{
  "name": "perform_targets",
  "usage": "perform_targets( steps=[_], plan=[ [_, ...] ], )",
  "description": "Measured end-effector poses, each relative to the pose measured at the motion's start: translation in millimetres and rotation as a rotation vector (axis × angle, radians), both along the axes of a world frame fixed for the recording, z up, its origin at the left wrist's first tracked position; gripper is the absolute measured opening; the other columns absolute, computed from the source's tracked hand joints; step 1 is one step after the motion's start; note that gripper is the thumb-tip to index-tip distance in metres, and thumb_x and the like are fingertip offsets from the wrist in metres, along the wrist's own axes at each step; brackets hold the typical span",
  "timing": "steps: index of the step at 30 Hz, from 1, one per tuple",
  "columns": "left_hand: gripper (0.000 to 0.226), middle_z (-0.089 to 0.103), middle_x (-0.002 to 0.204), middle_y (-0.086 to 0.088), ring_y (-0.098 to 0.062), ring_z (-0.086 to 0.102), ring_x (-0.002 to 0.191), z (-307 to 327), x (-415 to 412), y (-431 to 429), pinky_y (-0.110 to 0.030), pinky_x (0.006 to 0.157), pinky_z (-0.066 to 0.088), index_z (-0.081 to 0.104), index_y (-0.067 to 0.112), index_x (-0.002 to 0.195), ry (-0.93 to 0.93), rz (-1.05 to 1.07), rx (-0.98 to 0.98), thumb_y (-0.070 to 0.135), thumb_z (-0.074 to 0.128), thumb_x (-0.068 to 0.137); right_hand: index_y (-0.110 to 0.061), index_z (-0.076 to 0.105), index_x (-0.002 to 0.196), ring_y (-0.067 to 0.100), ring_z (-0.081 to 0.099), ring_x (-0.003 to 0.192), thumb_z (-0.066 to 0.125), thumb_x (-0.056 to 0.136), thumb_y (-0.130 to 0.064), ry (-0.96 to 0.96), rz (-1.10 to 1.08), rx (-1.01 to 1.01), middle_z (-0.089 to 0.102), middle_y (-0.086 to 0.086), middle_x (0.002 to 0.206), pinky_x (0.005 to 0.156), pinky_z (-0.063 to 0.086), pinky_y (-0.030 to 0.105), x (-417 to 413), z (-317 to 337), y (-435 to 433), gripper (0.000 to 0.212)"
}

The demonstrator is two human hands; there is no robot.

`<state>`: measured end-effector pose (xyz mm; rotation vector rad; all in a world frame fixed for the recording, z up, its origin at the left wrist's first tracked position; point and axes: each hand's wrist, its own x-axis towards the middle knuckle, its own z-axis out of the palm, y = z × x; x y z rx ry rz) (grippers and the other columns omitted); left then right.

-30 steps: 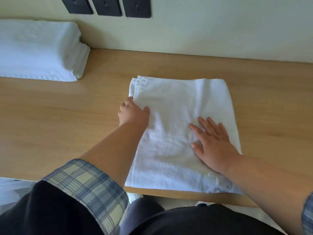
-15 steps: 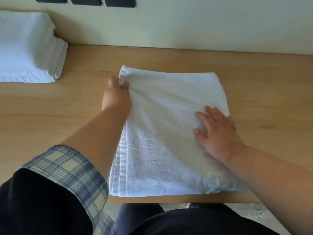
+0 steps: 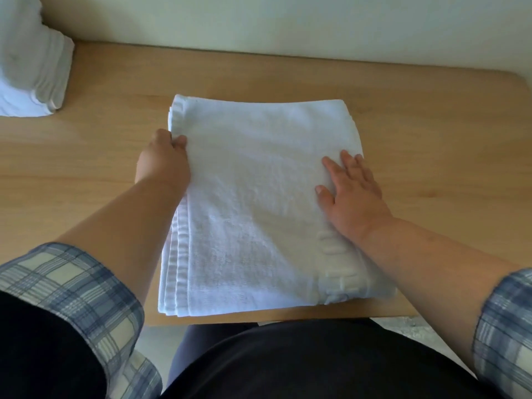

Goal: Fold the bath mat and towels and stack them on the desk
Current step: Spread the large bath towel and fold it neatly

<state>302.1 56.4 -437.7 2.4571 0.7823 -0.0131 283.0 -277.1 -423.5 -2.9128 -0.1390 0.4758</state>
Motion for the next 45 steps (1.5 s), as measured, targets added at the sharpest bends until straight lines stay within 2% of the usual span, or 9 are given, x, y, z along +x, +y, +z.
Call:
perform_targets(
  steps=[5, 9, 13, 19, 28, 35, 38, 41, 45],
  plan=[
    [0.045, 0.051, 0.097, -0.009, -0.031, 0.048, 0.076, 17.2, 1.4, -5.5, -0.039, 0.069, 0.036, 0.052, 0.010, 0.115, 0.098, -0.019, 0.014, 0.047, 0.029, 0.102, -0.034, 0.018, 0.156, 0.018, -0.009, 0.152, 0.033, 0.101, -0.051, -0.021, 0.035, -0.044, 0.000, -0.001, 0.167, 0.121, -0.004, 0.050, -3.7, 4.3, 2.4, 0.060],
    [0.058, 0.045, 0.112, -0.006, -0.019, 0.049, 0.069, 26.0, -73.5, -18.3, -0.033, 0.066, 0.038, 0.052, 0.018, 0.116, 0.189, -0.053, 0.020, 0.069, 0.042, 0.090, -0.035, 0.024, 0.154, 0.012, -0.015, 0.151, 0.028, 0.096, -0.058, 0.022, 0.348, 0.067, 0.001, -0.004, 0.167, 0.120, -0.014, 0.045, -39.2, 19.0, 14.9, 0.062],
    [0.045, 0.057, 0.083, 0.003, -0.016, 0.056, 0.063, 20.7, -145.9, -37.8, -0.026, 0.049, 0.035, 0.051, 0.022, 0.090, 0.310, -0.083, -0.040, 0.067, 0.049, 0.087, -0.039, 0.016, 0.155, 0.012, -0.023, 0.149, 0.024, 0.096, -0.062, 0.148, 0.496, 0.080, -0.008, -0.008, 0.166, 0.119, -0.017, 0.045, -68.3, 18.8, 27.7, 0.065],
    [0.039, 0.053, 0.071, -0.003, -0.018, 0.048, 0.061, 13.3, -160.3, -30.4, -0.032, 0.049, 0.028, 0.041, 0.021, 0.079, 0.163, -0.090, 0.023, 0.050, 0.029, 0.102, -0.040, 0.006, 0.156, 0.020, -0.019, 0.151, 0.020, 0.095, -0.065, 0.110, 0.532, -0.009, -0.012, -0.005, 0.166, 0.121, -0.011, 0.051, -68.1, 11.5, 39.4, 0.067],
    [0.037, 0.059, 0.084, -0.009, -0.028, 0.058, 0.070, 6.3, -146.5, -15.3, -0.030, 0.045, 0.047, 0.056, 0.021, 0.100, 0.255, -0.050, -0.269, 0.054, 0.039, 0.099, -0.039, 0.000, 0.157, 0.013, -0.026, 0.148, 0.014, 0.090, -0.073, 0.148, 0.568, 0.014, -0.019, -0.007, 0.165, 0.121, -0.014, 0.044, -65.9, 14.1, 27.3, 0.076],
    [0.058, 0.061, 0.097, -0.002, -0.023, 0.061, 0.082, 17.0, -204.7, -50.6, -0.041, 0.065, 0.050, 0.022, 0.040, 0.131, 0.045, 0.054, -0.208, 0.067, 0.046, 0.086, -0.027, 0.036, 0.152, 0.009, -0.004, 0.152, 0.021, 0.092, -0.068, 0.060, 0.563, 0.119, 0.014, -0.003, 0.166, 0.123, -0.004, 0.042, -96.8, 21.7, -34.3, 0.074],
    [0.047, 0.062, 0.092, -0.003, -0.035, 0.059, 0.091, 14.0, -223.8, -56.6, -0.050, 0.076, 0.048, 0.022, 0.038, 0.130, 0.013, -0.044, -0.172, 0.055, 0.046, 0.093, -0.030, 0.014, 0.158, 0.013, -0.014, 0.151, 0.016, 0.086, -0.079, 0.118, 0.535, -0.075, -0.003, -0.005, 0.166, 0.121, -0.005, 0.045, -111.8, 12.6, -67.7, 0.087],
    [0.029, 0.060, 0.092, -0.008, -0.040, 0.058, 0.090, 10.0, -214.5, -59.6, -0.041, 0.070, 0.040, 0.028, 0.033, 0.123, -0.035, -0.101, -0.105, 0.040, 0.043, 0.099, -0.029, -0.023, 0.149, 0.014, -0.034, 0.143, 0.017, 0.083, -0.082, 0.127, 0.597, -0.237, -0.028, -0.008, 0.157, 0.120, -0.007, 0.049, -116.5, -4.0, -77.9, 0.094],
    [0.021, 0.051, 0.074, 0.001, -0.030, 0.051, 0.063, 8.2, -177.2, -53.4, -0.036, 0.056, 0.034, 0.031, 0.030, 0.119, -0.128, -0.152, -0.058, 0.035, 0.041, 0.101, -0.022, -0.017, 0.153, 0.013, -0.021, 0.148, 0.022, 0.092, -0.068, 0.002, 0.498, -0.196, -0.017, -0.003, 0.163, 0.121, -0.001, 0.044, -85.8, -10.2, -71.6, 0.086]
  ],
)
